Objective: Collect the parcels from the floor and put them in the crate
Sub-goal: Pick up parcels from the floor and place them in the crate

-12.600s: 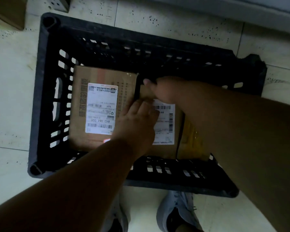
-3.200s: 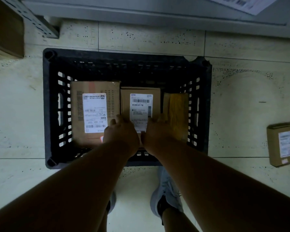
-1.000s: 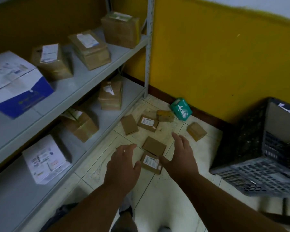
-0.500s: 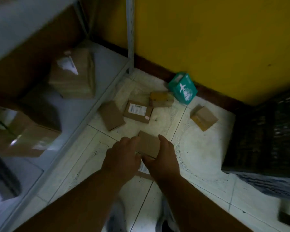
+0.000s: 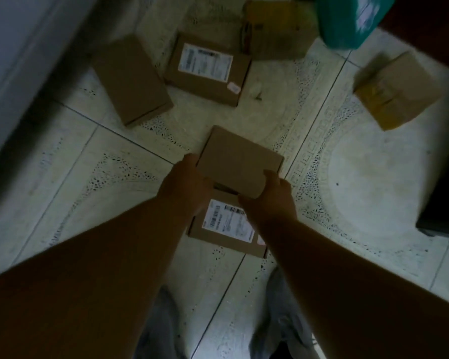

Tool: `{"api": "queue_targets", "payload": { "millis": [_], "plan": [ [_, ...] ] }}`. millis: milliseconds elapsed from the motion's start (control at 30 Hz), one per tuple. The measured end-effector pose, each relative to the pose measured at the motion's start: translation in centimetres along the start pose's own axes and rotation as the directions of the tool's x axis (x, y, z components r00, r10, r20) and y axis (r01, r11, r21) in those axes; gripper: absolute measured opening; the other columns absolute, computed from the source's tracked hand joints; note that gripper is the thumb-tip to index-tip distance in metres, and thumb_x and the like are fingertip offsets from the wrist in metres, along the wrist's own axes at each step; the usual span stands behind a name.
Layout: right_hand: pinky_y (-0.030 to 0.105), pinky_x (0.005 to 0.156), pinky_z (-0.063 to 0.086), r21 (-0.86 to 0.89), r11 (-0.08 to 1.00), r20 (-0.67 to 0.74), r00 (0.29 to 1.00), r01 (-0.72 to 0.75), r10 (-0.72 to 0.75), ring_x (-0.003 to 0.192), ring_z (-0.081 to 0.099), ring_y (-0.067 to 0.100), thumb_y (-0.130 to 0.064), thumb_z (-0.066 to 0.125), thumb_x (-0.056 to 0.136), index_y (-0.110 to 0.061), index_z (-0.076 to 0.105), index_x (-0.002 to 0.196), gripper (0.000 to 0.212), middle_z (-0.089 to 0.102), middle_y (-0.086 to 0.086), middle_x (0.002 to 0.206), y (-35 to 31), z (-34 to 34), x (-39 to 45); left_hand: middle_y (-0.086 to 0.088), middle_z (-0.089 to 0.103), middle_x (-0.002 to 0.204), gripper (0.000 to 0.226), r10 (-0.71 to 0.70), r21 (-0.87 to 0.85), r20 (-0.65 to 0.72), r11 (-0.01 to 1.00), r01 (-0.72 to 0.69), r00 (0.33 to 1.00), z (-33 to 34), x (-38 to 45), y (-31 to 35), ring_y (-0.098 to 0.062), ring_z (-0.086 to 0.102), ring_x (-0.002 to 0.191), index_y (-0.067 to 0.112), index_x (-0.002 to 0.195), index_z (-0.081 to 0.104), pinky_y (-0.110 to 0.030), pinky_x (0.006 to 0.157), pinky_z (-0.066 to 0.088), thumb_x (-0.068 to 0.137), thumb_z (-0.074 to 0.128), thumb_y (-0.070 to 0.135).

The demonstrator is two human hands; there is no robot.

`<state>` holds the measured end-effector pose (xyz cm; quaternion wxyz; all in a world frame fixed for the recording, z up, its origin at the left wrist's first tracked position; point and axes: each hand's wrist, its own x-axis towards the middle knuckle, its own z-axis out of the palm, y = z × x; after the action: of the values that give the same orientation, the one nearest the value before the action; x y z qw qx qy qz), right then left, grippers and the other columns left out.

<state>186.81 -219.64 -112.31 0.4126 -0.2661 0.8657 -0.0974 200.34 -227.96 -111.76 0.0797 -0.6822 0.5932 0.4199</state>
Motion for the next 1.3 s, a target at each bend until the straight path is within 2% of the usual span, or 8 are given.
{"api": "queue_targets", "payload": {
  "millis": [133,267,633,800,867,1000,1167,1300],
  "plan": [
    [0.045,0.075,0.060,-0.019,0.995,0.082,0.992,-0.099,0.100,0.099,0.060,0.027,-0.046,0.071,0.080,-0.054,0.011,0.144,0.088,0.046,0.009,0.131,0.9,1.8,3.2,-0.013,0.041,0.148,0.062,-0.051,-0.025,0.020,0.998,0.052,0.998,1.9,4.1,-1.3,-0.036,0.052,0.122,0.021,0.150,0.030,-0.045,0.100,0.047,0.095,0.057,0.026],
    [0.013,0.035,0.041,0.124,0.980,0.202,0.971,-0.155,0.128,0.065,0.050,0.004,-0.030,0.067,0.092,-0.045,0.012,0.155,0.084,0.045,0.010,0.148,0.4,1.6,4.7,-0.016,0.053,0.135,0.056,-0.068,-0.083,0.097,0.994,0.076,0.993,2.7,4.4,-0.9,-0.034,0.057,0.113,0.013,0.148,0.030,-0.035,0.089,0.046,0.097,0.052,0.020],
    [0.039,0.080,0.057,0.077,0.971,0.049,0.974,-0.224,0.221,0.108,0.062,0.033,-0.039,0.070,0.085,-0.031,0.021,0.153,0.084,0.050,0.013,0.136,0.6,0.7,5.6,-0.012,0.034,0.154,0.065,-0.067,-0.021,0.109,0.997,0.069,0.992,0.1,5.6,-1.2,-0.032,0.043,0.132,0.019,0.154,0.023,-0.040,0.106,0.041,0.096,0.053,0.026],
    [0.027,0.054,0.044,0.189,0.928,0.067,0.947,-0.320,0.313,0.097,0.057,0.025,-0.036,0.069,0.090,-0.021,0.019,0.154,0.083,0.047,0.014,0.142,1.3,2.3,7.6,-0.012,0.041,0.149,0.066,-0.096,-0.069,0.222,0.991,0.114,0.970,3.3,7.7,-1.6,-0.032,0.048,0.128,0.016,0.153,0.025,-0.039,0.105,0.043,0.095,0.057,0.026],
    [0.039,0.066,0.057,0.222,0.921,0.004,0.945,-0.319,0.326,0.103,0.058,0.030,-0.043,0.069,0.088,-0.027,0.023,0.152,0.080,0.042,0.015,0.143,0.4,1.7,6.7,-0.012,0.049,0.141,0.061,-0.073,-0.091,0.127,0.992,0.085,0.989,2.8,6.9,-1.7,-0.031,0.055,0.118,0.018,0.146,0.037,-0.041,0.097,0.049,0.092,0.061,0.032],
    [0.045,0.086,0.058,0.152,0.980,-0.018,0.992,-0.124,0.129,0.112,0.055,0.031,-0.060,0.071,0.077,-0.032,0.037,0.143,0.079,0.033,0.008,0.136,-3.4,-2.1,1.5,-0.011,0.053,0.120,0.049,0.014,-0.147,-0.103,0.989,-0.029,0.995,-2.2,2.8,0.1,-0.024,0.058,0.093,0.021,0.126,0.054,-0.029,0.064,0.044,0.087,0.063,0.049],
    [0.038,0.097,0.053,-0.042,0.981,-0.081,0.978,0.187,-0.190,0.112,0.052,0.022,-0.045,0.086,0.070,-0.029,0.045,0.132,0.076,0.037,0.005,0.128,-9.9,-11.4,-8.3,-0.006,0.060,0.111,0.041,0.055,-0.261,-0.232,0.958,-0.117,0.971,-13.4,-7.4,5.2,-0.018,0.060,0.093,0.021,0.111,0.059,-0.017,0.058,0.037,0.085,0.065,0.053],
    [0.037,0.084,0.058,-0.236,0.918,-0.145,0.923,0.317,-0.356,0.099,0.061,0.025,-0.045,0.076,0.081,-0.026,0.050,0.120,0.050,0.043,0.009,0.130,-17.7,-22.0,-17.2,0.003,0.059,0.093,0.035,0.069,-0.323,-0.238,0.935,-0.146,0.969,-24.8,-18.0,10.1,-0.006,0.053,0.076,0.019,0.103,0.057,-0.017,0.057,0.034,0.089,0.061,0.051]
  ]
}}
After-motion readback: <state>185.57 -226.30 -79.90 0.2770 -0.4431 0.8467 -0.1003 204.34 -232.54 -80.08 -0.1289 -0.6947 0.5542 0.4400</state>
